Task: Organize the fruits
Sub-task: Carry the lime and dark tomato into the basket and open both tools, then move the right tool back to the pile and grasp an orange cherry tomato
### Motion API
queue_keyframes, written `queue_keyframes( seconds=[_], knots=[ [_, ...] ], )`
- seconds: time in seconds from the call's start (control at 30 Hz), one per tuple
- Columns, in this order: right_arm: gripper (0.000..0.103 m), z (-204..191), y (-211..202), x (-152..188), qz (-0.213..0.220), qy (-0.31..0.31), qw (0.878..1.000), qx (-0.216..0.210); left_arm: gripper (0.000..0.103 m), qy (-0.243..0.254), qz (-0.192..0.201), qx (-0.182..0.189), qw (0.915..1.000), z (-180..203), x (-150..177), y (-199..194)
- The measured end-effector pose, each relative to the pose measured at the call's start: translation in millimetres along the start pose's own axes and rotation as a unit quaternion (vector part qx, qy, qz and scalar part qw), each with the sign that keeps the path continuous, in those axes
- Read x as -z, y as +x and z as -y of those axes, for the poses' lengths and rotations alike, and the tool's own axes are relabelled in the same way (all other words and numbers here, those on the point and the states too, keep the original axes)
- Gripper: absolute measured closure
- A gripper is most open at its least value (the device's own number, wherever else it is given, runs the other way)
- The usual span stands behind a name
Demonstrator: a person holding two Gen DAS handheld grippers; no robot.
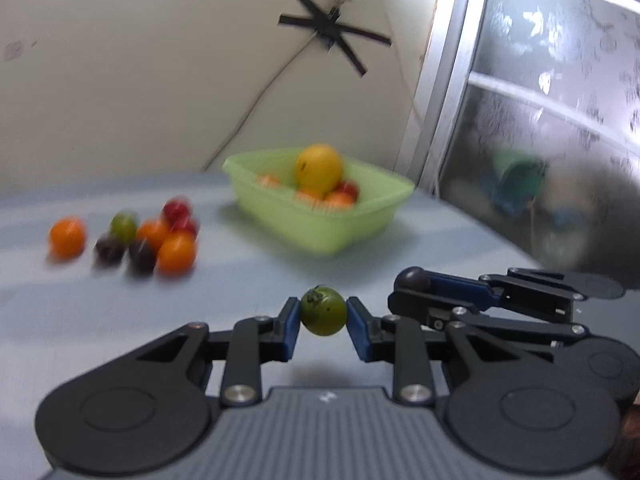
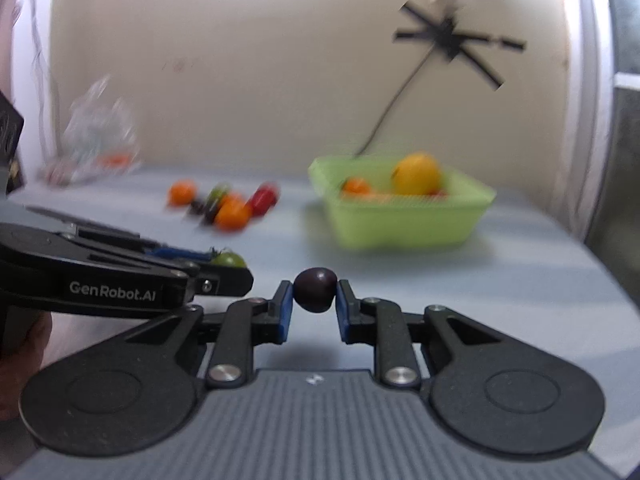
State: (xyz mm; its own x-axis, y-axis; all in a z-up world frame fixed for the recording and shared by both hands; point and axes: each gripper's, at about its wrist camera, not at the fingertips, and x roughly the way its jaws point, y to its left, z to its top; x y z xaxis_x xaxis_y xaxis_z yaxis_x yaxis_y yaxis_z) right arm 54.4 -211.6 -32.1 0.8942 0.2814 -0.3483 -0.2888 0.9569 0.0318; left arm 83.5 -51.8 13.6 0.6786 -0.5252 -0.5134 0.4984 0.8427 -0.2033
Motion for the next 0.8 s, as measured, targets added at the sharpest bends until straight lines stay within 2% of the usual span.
queue_keyframes(
  seconds=[0.13, 0.2, 0.43, 0.47, 0.53, 0.67, 0.7, 0.73, 0.8],
  knots=[
    [0.077, 29, 12, -31, 0.051, 0.024, 0.998, 0.027, 0.077, -0.014, 0.025, 0.016, 0.9995, 3, -47, 29],
    [0.077, 44, 28, -41, 0.062, 0.032, 0.996, 0.050, 0.077, -0.028, 0.022, 0.017, 0.9992, 0, -65, 52],
    [0.076, 78, 76, -45, 0.043, 0.059, 0.995, 0.069, 0.076, -0.067, -0.014, -0.027, 0.9973, -17, -87, 120],
    [0.076, 80, 80, -44, 0.039, 0.060, 0.995, 0.070, 0.074, -0.065, -0.009, -0.035, 0.9972, -17, -86, 122],
    [0.076, 79, 81, -40, 0.041, 0.049, 0.995, 0.075, 0.062, -0.051, -0.001, -0.051, 0.9974, -12, -85, 127],
    [0.075, 76, 82, -40, 0.046, 0.041, 0.995, 0.075, 0.058, -0.046, 0.003, -0.060, 0.9972, -5, -84, 126],
    [0.072, 77, 83, -39, 0.046, 0.042, 0.995, 0.074, 0.058, -0.044, 0.001, -0.059, 0.9973, -4, -83, 124],
    [0.064, 77, 83, -39, 0.048, 0.044, 0.995, 0.073, 0.058, -0.043, 0.002, -0.060, 0.9973, -2, -83, 120],
    [0.061, 80, 81, -40, 0.054, 0.054, 0.994, 0.073, 0.058, -0.043, 0.013, -0.060, 0.9972, -2, -82, 104]
  ],
)
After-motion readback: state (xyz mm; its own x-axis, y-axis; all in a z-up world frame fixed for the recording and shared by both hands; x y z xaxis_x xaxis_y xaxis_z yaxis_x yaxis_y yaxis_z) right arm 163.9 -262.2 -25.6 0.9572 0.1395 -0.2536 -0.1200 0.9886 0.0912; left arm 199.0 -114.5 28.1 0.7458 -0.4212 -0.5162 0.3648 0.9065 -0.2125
